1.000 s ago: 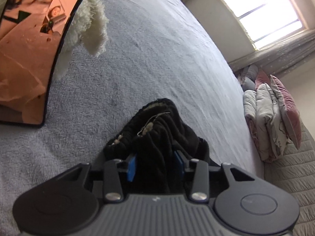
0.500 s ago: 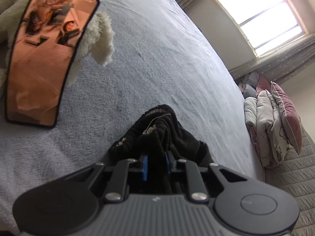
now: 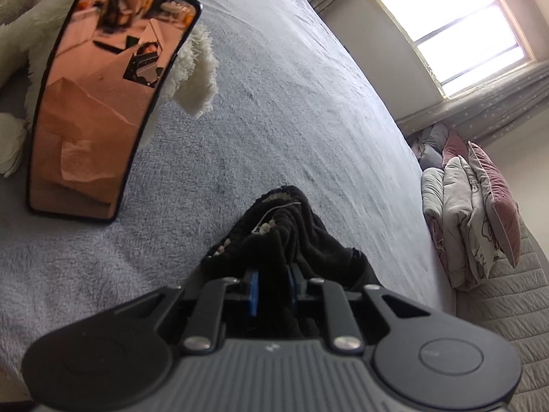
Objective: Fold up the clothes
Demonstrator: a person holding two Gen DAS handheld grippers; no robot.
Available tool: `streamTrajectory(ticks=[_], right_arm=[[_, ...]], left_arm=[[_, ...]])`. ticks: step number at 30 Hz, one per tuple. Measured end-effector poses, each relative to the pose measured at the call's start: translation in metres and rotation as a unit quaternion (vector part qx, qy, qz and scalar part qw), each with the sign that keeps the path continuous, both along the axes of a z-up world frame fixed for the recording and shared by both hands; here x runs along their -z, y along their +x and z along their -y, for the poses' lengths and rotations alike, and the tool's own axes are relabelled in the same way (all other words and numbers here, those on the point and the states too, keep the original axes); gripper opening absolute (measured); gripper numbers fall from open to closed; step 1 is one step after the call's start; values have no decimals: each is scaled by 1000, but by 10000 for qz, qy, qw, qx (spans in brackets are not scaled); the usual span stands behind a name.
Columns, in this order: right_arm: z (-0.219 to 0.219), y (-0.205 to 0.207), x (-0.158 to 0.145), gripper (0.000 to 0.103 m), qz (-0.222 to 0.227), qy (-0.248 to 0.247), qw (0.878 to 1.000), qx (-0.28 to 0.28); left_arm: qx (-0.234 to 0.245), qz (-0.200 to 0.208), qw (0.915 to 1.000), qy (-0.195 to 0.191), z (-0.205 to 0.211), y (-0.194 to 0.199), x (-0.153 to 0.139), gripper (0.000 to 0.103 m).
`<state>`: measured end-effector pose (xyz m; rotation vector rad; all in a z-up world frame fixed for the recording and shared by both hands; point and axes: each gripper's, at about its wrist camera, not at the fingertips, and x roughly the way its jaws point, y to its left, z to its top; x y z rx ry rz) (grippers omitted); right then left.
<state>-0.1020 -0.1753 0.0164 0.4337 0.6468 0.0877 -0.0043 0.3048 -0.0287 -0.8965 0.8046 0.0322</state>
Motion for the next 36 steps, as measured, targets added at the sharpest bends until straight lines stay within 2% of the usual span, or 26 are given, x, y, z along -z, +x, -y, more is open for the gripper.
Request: streamTrajectory(ticks=[3, 8, 12, 15, 16, 19, 21, 24, 26, 30, 31, 33, 36], right_arm=[[-2, 0, 1, 15, -94, -98, 9998, -122], [-22, 16, 20, 15, -763, -741, 9937, -349], [-42, 23, 33, 15, -995, -1448, 9831, -509], [-52, 26, 40, 18, -1081, -1790, 9762, -581], [-53, 25, 40, 19, -1076, -1847, 9751, -588], [-46, 23, 36, 22, -1087, -1693, 9785, -454], [-38, 19, 28, 31, -1079, -1533, 9816, -354], [-30, 11, 13, 45, -1031, -1493, 9830, -273], [-20, 8, 3, 48, -995, -1494, 9834, -263], [0, 9, -13, 54, -897, -1385, 9861, -183], [7, 10, -16, 54, -860, -1399, 9864, -117], [19, 13, -20, 55, -780, -1443, 9865, 33], [45, 21, -18, 56, -737, -1452, 9862, 290]], left_arm=[[18, -32, 10000, 69, -1, 0, 2, 17], [129, -460, 9972, 571, 12, 7, 21, 18], [223, -493, 9937, 978, 24, 9, 22, 20], [94, -471, 9912, 1231, 28, 7, 15, 38], [46, -462, 9902, 1319, 30, 6, 12, 47], [-44, -371, 9870, 1560, 36, 1, -2, 48], [-124, -221, 9845, 1737, 42, -6, -15, 48], [-120, 23, 9807, 1953, 54, -16, -35, 56], [-17, 143, 9796, 2002, 63, -19, -44, 64], [278, 353, 9787, 2004, 84, -23, -57, 72], [423, 378, 9798, 1916, 92, -22, -58, 77], [830, 382, 9820, 1655, 110, -17, -54, 79], [1576, 346, 9775, 1360, 146, -2, -45, 79]])
